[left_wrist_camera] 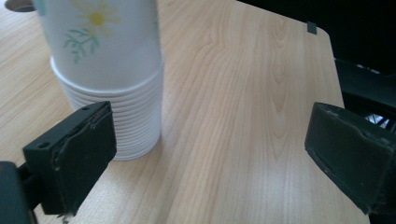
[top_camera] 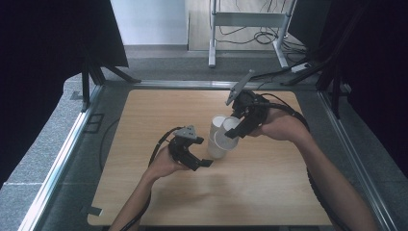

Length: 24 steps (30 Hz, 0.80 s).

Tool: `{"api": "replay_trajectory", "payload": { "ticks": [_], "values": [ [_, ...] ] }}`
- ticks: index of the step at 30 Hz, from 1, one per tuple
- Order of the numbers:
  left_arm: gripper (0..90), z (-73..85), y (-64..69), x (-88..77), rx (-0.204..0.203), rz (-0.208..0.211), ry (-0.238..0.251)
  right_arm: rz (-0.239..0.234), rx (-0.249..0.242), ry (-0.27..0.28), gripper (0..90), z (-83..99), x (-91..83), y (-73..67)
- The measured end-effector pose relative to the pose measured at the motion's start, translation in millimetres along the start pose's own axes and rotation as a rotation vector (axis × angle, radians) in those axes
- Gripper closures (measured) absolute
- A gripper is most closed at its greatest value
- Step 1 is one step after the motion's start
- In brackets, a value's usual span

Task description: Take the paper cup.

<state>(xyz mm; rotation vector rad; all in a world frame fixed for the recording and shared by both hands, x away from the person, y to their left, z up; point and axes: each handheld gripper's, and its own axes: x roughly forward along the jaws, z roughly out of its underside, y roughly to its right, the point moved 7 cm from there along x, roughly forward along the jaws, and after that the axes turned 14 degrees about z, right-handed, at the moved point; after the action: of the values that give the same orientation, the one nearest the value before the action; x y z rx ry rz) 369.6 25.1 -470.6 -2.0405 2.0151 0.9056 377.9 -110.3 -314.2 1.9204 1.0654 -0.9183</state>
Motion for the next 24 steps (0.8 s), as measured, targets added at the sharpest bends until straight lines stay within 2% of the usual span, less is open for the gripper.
{"api": "replay_trajectory", "payload": {
  "ticks": [9,24],
  "values": [
    [4.0,4.1,8.9,5.0,0.038,0.027,-0.009,-0.020,-0.005,0.026,36.3,14.2,3.0,-10.9],
    [5.1,10.3,18.4,13.1,0.047,0.065,-0.013,-0.062,0.003,0.080,36.3,36.3,14.7,-29.7]
  ]
}}
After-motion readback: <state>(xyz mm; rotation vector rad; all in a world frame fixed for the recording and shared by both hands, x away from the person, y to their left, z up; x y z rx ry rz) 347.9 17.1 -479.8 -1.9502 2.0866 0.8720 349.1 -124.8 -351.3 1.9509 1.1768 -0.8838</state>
